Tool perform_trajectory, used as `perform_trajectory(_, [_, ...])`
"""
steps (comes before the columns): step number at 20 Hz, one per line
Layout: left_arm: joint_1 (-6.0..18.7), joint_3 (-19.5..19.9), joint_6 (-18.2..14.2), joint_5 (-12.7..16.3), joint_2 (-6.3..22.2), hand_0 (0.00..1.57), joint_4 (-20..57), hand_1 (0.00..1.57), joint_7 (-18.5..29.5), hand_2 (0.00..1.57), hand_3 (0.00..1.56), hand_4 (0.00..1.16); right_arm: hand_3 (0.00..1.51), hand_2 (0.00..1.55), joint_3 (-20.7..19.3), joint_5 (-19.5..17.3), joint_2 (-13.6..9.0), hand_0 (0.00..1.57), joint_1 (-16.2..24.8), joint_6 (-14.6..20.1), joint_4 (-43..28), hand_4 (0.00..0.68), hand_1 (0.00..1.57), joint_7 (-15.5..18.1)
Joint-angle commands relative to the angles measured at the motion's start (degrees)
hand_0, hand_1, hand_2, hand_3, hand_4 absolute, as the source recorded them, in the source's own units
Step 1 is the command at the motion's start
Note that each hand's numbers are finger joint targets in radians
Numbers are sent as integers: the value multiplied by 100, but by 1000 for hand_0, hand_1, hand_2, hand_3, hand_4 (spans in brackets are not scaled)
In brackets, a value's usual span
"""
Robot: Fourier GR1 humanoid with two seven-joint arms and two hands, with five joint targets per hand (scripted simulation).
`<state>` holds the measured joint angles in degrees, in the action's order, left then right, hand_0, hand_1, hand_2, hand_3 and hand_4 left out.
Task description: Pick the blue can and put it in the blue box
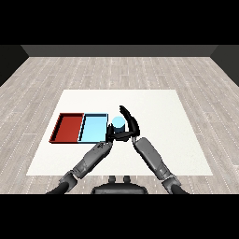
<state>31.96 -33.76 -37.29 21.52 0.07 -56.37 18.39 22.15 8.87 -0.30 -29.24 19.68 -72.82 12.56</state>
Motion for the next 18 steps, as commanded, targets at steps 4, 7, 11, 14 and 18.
perform_trajectory(4, [-424,110,75,264,-7,1571,-18,1571,350,1571,1490,1142,0,0,-854,777,-189,0,209,-492,-759,0,0,-274])
perform_trajectory(7, [-305,425,2,-6,72,1571,-8,1571,326,1571,1481,1147,0,0,-1084,1014,-407,0,642,-957,-1004,0,0,72])
perform_trajectory(11, [-42,820,269,60,359,1571,204,1571,305,1568,1466,1148,0,0,-1426,1247,-447,0,1004,-730,-1955,0,0,37])
perform_trajectory(14, [-171,874,-96,-114,633,1571,-183,1571,-19,1571,1475,1153,0,0,-1855,1543,-793,0,1108,-951,-2296,0,0,-138])
perform_trajectory(18, [-42,1221,295,-196,985,1571,182,1571,-90,1562,1470,1145,0,0,-2167,1627,-933,0,1355,-969,-2469,0,0,-196])
